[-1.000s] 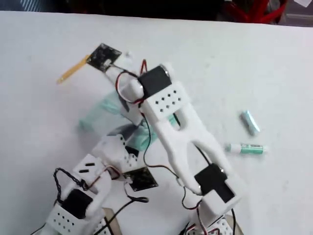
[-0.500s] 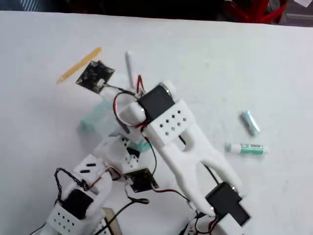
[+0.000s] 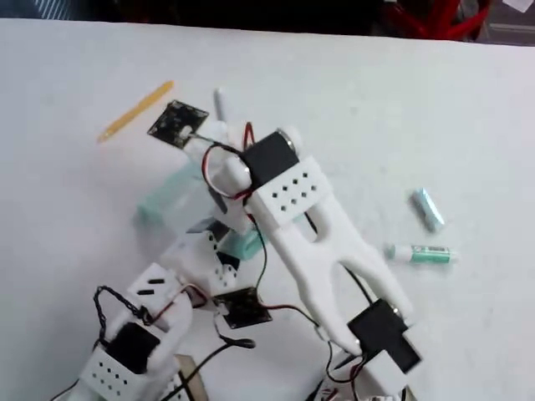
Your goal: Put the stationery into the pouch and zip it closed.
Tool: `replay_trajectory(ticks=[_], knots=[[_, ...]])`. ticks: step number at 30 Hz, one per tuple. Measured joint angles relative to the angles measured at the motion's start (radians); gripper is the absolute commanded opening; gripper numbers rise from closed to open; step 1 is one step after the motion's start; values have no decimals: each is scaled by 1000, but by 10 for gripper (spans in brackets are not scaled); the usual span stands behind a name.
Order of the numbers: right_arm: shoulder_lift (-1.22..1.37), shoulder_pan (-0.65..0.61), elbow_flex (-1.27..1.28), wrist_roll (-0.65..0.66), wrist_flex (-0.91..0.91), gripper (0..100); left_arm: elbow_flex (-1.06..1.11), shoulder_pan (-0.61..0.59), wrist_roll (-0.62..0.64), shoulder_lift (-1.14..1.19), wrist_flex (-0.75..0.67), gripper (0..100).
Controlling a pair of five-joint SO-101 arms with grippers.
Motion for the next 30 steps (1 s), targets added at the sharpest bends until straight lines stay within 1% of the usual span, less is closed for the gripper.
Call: replay_trajectory(ticks=[7, 11, 12, 15, 17, 19, 23, 28, 30], knots=[[12, 9, 80, 2, 0, 173, 2, 5, 0, 9, 0, 24], [38, 11, 114, 26, 0, 182, 2, 6, 0, 11, 2, 24], [48, 11, 123, 29, 0, 153, 2, 6, 0, 12, 3, 24], [75, 12, 132, 74, -2, 4, 2, 8, 2, 14, 5, 24], [84, 15, 129, 101, -2, 38, 2, 12, 2, 14, 5, 24], [86, 37, 110, 112, -2, 15, 2, 12, 2, 14, 5, 24], [94, 91, 43, 115, -2, 19, 2, 11, 2, 12, 3, 24], [-17, 190, -52, 117, 8, 19, 0, 5, 0, -5, -2, 24], [-97, 203, -68, 106, 8, 19, -6, 5, 15, -5, -2, 24]])
